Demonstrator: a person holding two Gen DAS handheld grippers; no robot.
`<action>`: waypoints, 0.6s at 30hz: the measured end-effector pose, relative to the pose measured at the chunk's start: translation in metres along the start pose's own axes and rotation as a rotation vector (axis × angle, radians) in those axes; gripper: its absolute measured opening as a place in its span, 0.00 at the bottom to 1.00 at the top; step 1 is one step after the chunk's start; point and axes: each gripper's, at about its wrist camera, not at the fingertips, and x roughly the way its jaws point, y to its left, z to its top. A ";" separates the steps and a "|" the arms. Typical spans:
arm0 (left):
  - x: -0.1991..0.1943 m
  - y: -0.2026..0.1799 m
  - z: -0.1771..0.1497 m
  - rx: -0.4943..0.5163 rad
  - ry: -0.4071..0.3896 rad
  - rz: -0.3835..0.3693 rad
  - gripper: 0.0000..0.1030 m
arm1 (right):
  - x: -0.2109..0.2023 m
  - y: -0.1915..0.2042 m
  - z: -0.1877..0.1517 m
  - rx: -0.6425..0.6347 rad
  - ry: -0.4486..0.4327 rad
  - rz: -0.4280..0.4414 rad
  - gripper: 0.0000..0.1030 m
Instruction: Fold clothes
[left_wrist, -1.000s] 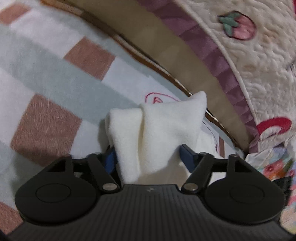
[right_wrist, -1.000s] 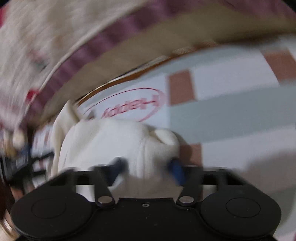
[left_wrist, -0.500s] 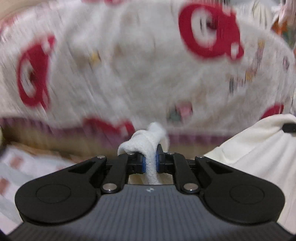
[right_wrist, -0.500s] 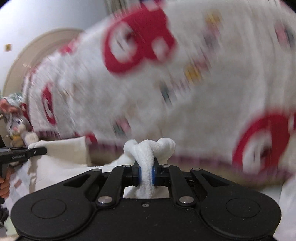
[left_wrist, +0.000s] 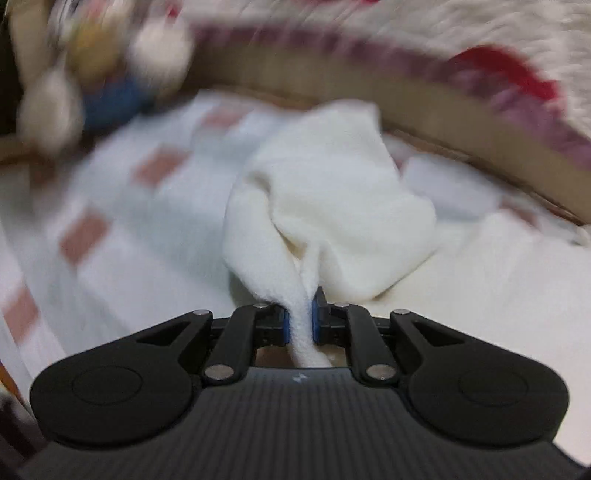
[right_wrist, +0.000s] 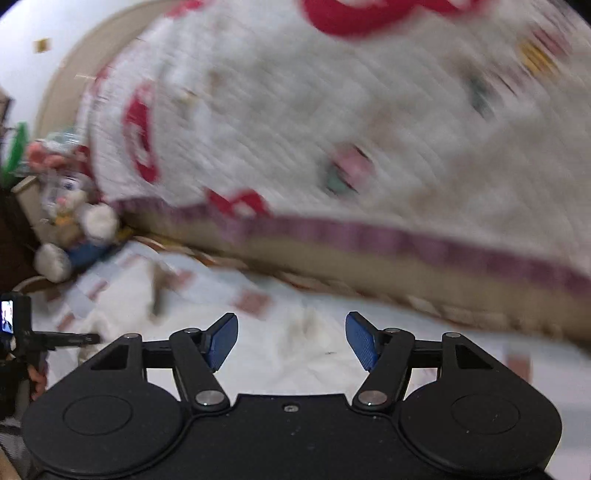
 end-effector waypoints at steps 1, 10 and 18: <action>0.001 0.003 0.004 -0.026 0.001 -0.001 0.10 | -0.004 -0.016 -0.010 0.033 0.020 -0.024 0.68; -0.041 -0.007 0.007 0.012 -0.006 0.058 0.28 | -0.064 -0.141 -0.108 0.413 0.147 -0.140 0.68; -0.116 -0.067 -0.014 0.071 0.080 -0.279 0.41 | -0.093 -0.149 -0.191 0.754 0.231 0.037 0.68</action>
